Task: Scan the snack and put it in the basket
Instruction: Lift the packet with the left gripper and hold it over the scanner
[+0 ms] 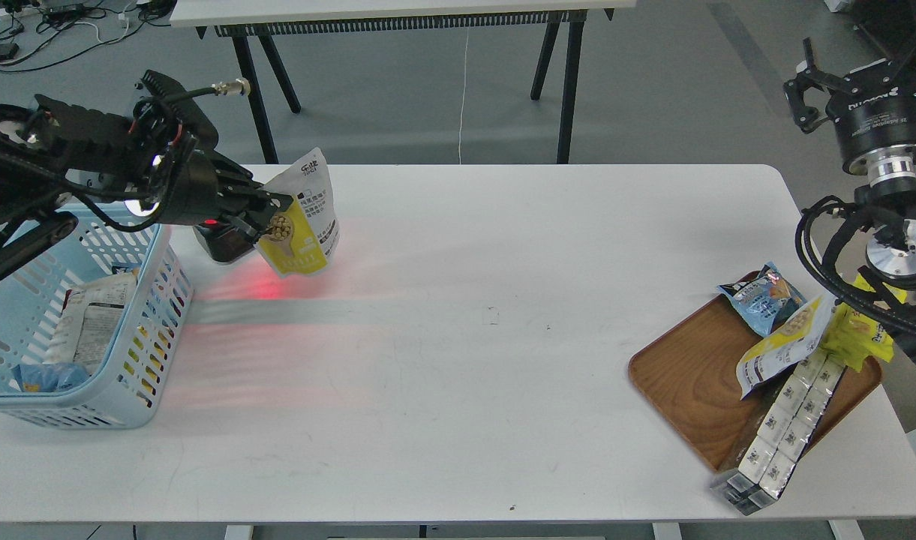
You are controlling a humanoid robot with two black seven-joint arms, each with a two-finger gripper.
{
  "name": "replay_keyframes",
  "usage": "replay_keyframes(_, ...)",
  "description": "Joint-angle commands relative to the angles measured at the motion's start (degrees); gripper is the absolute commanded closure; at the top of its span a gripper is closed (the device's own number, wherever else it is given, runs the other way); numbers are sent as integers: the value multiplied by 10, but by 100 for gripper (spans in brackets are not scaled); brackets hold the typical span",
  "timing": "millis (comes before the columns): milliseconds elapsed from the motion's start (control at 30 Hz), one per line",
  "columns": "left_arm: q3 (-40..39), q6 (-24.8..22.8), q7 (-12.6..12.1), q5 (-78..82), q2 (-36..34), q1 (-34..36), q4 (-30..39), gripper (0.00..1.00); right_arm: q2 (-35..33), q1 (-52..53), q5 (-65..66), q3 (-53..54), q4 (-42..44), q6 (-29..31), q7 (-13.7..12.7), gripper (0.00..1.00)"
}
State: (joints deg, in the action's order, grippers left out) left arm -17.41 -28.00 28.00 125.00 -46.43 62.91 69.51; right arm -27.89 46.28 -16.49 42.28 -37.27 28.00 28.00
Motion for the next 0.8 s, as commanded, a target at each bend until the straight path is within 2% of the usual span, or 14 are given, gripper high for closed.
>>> replay_keyframes(0,-2,0,0,0,1,9,1,100,-1,0,1,0,0,0,0,0)
replay_keyframes(768,-1,0,0,0,19,11,5,100,-1,-1,1,0,0,0,0,0)
